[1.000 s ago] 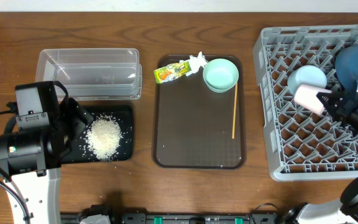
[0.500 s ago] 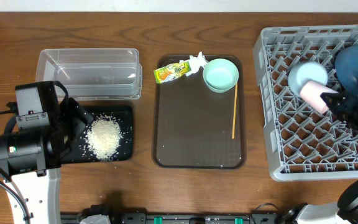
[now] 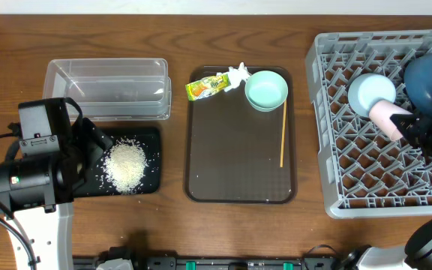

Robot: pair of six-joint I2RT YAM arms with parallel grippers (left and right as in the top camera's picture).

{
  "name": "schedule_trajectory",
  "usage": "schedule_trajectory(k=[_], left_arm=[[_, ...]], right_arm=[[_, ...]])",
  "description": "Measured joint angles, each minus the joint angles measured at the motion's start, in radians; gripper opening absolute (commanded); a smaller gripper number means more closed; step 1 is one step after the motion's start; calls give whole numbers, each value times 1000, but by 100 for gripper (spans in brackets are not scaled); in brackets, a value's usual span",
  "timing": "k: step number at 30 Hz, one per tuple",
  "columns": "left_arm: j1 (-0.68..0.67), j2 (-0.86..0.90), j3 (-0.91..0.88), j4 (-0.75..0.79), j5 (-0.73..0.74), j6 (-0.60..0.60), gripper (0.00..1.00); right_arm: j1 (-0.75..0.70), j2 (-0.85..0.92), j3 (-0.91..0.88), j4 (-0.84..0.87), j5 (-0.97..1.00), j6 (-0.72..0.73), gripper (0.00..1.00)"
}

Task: Sort waste into correct bins and load items into the dishwasher rack
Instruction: 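Lower the pink cup upside down into the rack and release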

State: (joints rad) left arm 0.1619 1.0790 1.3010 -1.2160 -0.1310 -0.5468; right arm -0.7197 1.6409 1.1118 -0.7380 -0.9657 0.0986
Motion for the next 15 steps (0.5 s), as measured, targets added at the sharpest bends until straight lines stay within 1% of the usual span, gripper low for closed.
schedule_trajectory(k=[6,15], left_arm=[[0,0,0,0,0,0,97],[0,0,0,0,0,0,98]], right_arm=[[3,5,-2,-1,-36,-24,1],[-1,30,-16,2,-122,-126,1]])
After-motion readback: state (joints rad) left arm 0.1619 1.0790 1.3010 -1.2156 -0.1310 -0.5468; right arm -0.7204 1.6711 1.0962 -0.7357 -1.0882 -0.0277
